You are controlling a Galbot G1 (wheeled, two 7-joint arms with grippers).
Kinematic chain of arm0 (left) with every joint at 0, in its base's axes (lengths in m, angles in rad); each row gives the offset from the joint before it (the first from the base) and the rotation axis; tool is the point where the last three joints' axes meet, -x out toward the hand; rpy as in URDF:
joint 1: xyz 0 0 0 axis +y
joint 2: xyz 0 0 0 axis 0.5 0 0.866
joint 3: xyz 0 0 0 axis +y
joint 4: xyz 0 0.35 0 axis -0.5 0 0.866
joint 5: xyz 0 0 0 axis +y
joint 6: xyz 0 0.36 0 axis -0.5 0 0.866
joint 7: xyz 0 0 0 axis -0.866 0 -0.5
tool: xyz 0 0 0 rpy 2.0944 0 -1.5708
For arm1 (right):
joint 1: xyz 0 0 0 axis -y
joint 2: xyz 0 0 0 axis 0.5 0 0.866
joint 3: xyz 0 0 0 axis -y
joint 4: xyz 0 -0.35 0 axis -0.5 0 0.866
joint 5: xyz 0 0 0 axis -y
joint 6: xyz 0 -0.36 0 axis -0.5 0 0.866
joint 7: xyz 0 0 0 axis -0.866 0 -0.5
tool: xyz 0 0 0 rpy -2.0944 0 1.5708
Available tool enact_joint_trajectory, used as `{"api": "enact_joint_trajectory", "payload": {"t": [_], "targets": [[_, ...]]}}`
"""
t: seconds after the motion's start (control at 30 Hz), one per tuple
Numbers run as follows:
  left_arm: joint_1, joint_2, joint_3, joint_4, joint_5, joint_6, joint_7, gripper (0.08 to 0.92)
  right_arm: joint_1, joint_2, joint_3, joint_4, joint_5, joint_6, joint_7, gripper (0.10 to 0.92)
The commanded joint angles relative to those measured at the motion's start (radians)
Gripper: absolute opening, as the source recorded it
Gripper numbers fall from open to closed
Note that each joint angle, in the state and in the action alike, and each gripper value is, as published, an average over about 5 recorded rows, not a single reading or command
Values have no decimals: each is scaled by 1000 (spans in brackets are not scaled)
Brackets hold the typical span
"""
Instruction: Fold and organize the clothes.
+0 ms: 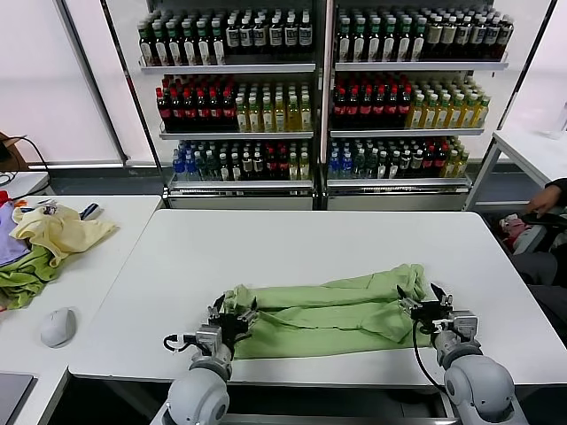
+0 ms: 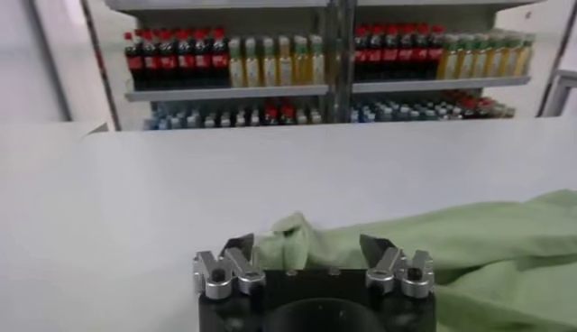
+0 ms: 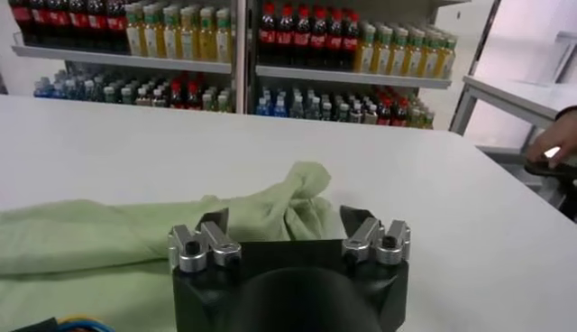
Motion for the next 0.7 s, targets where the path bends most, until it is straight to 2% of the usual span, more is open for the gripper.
{"api": "enact_joint_trajectory", "payload": {"t": [0.03, 0.17, 0.43, 0.57, 0.7], "targets": [[27, -108, -2, 46, 105, 8, -102, 817, -14, 2, 4, 10, -8, 2, -3, 822], [34, -114, -1, 48, 107, 12, -106, 781, -9, 1, 3, 7, -6, 2, -1, 823], [36, -92, -8, 37, 79, 10, -85, 555, -4, 2, 4, 6, -2, 2, 3, 823], [29, -43, -28, 26, 40, 6, -65, 442, -4, 5, 7, 7, 0, 3, 5, 823], [18, 45, -82, 11, -7, -1, -34, 329, -4, 5, 10, 12, 3, 6, 6, 823]]}}
